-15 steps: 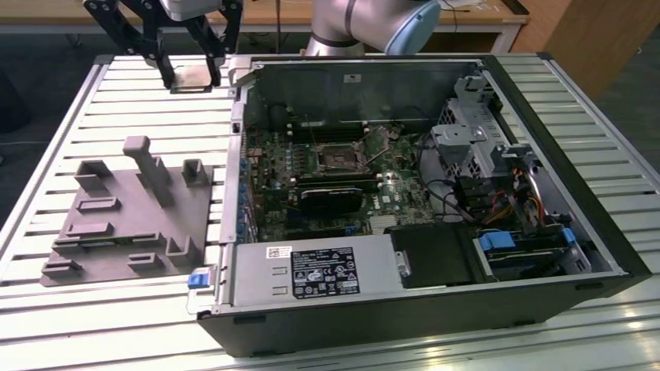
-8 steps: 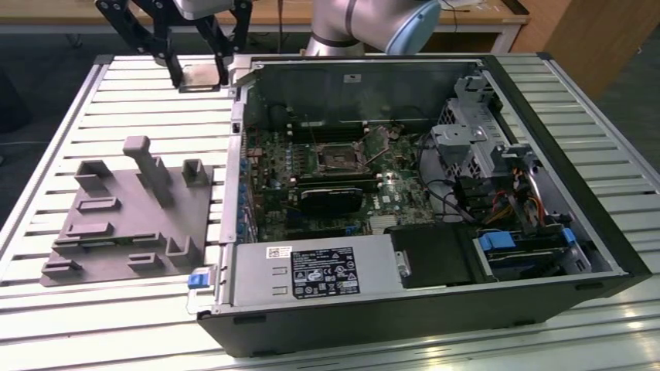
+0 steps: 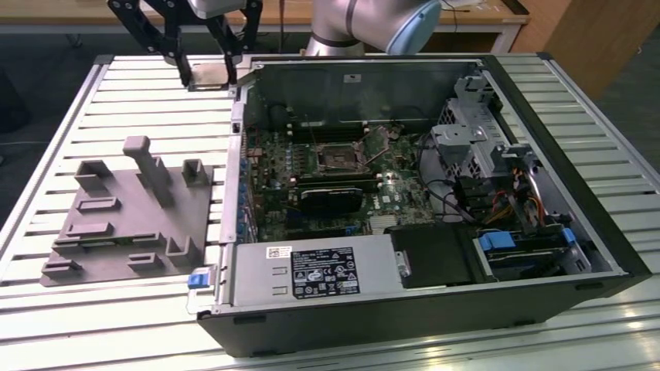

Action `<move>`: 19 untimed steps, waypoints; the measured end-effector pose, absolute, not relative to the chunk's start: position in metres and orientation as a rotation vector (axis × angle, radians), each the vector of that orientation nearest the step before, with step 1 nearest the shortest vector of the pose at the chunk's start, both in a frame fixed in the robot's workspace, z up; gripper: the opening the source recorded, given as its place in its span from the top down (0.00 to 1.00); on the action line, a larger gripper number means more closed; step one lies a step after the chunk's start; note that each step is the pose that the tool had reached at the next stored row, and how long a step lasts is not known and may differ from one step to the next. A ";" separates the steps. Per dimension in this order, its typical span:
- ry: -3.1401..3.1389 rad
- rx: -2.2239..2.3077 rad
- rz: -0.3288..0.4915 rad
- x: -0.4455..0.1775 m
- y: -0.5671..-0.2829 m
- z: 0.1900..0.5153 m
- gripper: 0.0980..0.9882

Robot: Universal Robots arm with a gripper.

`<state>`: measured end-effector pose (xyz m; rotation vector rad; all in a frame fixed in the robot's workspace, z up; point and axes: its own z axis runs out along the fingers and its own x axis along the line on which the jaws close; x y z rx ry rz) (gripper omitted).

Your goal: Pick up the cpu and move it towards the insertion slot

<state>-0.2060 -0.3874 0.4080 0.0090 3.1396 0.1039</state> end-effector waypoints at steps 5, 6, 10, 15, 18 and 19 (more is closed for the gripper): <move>3.140 0.009 0.104 -0.200 -0.386 0.408 0.50; 3.140 0.009 0.104 -0.199 -0.386 0.408 0.50; 3.140 0.009 0.104 -0.195 -0.386 0.408 0.50; 3.140 0.009 0.104 -0.189 -0.385 0.408 0.50; 3.140 0.009 0.104 -0.185 -0.384 0.408 0.50; 3.140 0.009 0.104 -0.184 -0.384 0.408 0.50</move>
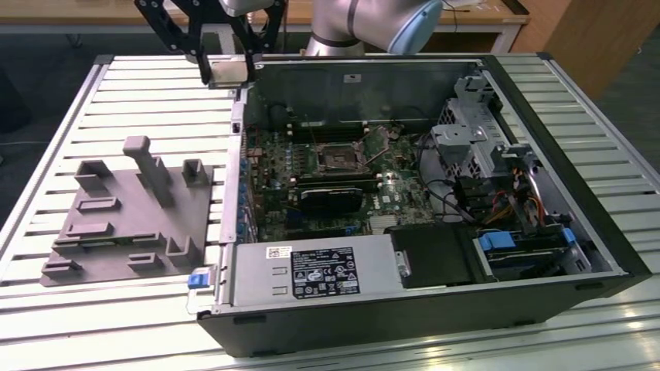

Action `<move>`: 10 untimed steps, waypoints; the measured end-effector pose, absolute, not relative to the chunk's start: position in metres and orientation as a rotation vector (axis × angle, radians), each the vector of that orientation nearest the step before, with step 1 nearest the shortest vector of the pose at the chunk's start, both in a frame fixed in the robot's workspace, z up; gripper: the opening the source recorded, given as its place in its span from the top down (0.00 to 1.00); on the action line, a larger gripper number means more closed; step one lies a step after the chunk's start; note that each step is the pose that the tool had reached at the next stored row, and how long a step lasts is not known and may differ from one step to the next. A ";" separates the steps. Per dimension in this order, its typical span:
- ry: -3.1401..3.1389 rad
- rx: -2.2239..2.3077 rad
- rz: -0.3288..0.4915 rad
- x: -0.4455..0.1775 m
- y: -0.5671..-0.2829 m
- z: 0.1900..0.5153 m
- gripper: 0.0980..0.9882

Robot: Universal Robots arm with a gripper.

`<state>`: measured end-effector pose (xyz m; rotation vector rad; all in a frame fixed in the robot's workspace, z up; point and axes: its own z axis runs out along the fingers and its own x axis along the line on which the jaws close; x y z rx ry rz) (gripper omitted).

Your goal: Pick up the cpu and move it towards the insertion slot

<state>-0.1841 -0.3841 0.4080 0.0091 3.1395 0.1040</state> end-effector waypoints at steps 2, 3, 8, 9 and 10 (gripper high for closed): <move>3.140 0.009 0.104 -0.182 -0.384 0.408 0.50; 3.140 0.009 0.104 -0.181 -0.384 0.408 0.50; 3.140 0.009 0.104 -0.175 -0.383 0.408 0.50; 3.140 0.009 0.104 -0.174 -0.383 0.408 0.50; 3.140 0.009 0.104 -0.173 -0.383 0.408 0.50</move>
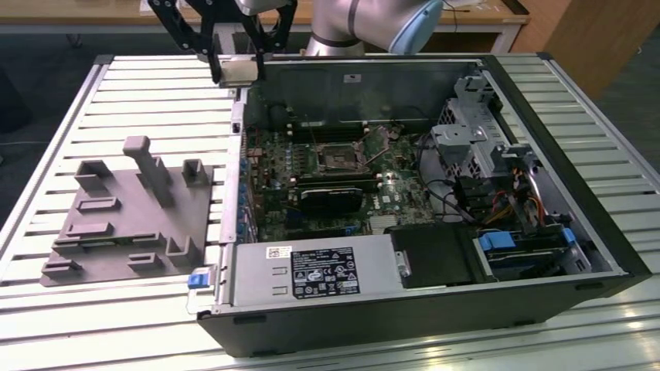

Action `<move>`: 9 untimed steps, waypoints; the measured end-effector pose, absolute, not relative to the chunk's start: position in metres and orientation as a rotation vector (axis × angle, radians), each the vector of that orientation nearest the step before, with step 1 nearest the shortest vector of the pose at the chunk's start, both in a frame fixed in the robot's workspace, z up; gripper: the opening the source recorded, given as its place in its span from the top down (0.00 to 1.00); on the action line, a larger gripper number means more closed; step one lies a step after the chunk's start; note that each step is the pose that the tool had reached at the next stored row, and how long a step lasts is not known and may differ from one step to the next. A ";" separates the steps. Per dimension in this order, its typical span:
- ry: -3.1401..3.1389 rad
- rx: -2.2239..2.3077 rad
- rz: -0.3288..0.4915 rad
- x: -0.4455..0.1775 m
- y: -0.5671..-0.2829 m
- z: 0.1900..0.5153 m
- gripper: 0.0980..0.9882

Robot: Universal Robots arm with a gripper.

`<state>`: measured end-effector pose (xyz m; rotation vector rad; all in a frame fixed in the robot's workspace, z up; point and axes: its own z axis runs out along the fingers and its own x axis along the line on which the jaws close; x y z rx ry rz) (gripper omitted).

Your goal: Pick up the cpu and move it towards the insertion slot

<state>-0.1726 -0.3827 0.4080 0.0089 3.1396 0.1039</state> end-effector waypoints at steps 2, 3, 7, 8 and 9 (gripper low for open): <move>3.140 0.009 0.104 -0.170 -0.382 0.408 0.50; 3.140 0.009 0.104 -0.169 -0.382 0.408 0.50; 3.140 0.009 0.104 -0.164 -0.381 0.408 0.50; 3.139 0.009 0.104 -0.163 -0.381 0.408 0.50; 3.140 0.009 0.104 -0.162 -0.381 0.408 0.50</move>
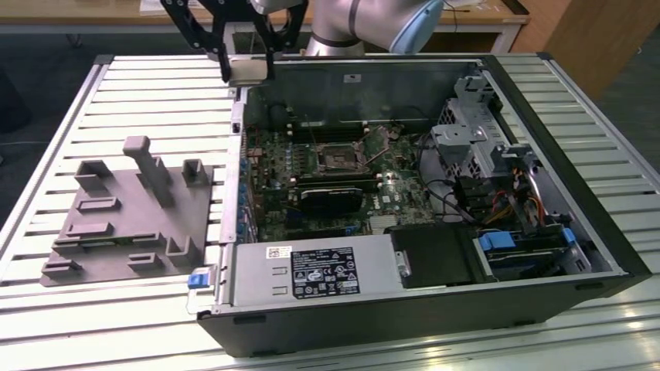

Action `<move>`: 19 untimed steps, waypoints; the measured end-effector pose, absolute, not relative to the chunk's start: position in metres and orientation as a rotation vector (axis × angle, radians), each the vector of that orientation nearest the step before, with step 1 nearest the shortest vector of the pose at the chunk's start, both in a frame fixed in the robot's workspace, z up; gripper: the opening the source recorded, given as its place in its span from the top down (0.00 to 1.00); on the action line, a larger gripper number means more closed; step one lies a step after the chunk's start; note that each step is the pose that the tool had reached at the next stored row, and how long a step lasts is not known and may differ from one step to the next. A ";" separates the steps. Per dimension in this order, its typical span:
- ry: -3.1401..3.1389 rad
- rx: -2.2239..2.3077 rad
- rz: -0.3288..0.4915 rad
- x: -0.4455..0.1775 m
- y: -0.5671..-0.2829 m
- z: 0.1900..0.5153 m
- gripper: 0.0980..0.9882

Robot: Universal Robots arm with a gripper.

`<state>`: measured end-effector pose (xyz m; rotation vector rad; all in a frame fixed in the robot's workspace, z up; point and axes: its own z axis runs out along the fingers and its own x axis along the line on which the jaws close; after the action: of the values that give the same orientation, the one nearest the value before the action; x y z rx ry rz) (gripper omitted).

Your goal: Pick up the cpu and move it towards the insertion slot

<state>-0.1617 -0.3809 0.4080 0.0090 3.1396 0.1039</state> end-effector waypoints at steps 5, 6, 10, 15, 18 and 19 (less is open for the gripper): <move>3.140 0.009 0.104 -0.156 -0.380 0.408 0.50; 3.140 0.009 0.104 -0.155 -0.380 0.408 0.50; 3.140 0.009 0.104 -0.150 -0.379 0.408 0.50; 3.140 0.009 0.104 -0.144 -0.377 0.408 0.50; 3.140 0.009 0.104 -0.139 -0.374 0.408 0.50; 3.140 0.009 0.104 -0.137 -0.374 0.408 0.50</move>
<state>-0.1370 -0.3737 0.4080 0.0089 3.1395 0.1039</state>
